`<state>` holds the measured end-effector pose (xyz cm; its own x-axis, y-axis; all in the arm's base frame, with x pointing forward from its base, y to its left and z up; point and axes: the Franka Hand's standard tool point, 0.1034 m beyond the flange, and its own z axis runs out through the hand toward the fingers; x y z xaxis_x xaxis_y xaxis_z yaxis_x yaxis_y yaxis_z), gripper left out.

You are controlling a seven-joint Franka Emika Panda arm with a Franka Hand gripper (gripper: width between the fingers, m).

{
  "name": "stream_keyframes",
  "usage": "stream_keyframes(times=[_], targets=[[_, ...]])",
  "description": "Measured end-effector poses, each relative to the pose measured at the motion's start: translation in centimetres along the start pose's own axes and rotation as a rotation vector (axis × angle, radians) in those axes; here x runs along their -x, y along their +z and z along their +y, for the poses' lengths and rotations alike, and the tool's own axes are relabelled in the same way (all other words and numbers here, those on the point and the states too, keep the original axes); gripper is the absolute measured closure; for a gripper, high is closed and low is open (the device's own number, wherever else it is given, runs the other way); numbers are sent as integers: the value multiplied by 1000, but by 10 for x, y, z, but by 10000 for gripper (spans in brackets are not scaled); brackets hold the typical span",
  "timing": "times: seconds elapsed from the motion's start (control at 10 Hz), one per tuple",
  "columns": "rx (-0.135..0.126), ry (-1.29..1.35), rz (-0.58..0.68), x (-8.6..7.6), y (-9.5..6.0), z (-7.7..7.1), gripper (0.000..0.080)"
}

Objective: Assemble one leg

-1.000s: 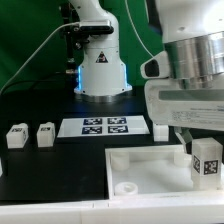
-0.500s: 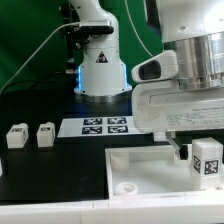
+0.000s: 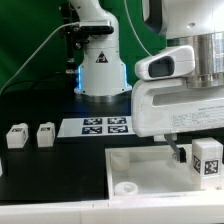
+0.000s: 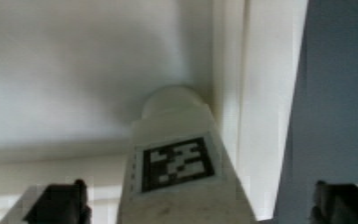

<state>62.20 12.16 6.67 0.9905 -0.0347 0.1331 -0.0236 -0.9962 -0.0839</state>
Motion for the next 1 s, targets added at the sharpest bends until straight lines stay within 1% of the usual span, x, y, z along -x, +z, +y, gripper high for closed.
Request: stream_keyframes(times=[0.1,0.2,0.3,0.5,0.8,1.0], targets=[[-1,49,0,0,0,0,244],[-1,129,0,0,0,0,412],[0,198,0,0,0,1,505],[-1,359,0,0,0,1,505],[-17,750,-6,0,1,2,505],[-36,1060,-7,-1,2,-1,504]])
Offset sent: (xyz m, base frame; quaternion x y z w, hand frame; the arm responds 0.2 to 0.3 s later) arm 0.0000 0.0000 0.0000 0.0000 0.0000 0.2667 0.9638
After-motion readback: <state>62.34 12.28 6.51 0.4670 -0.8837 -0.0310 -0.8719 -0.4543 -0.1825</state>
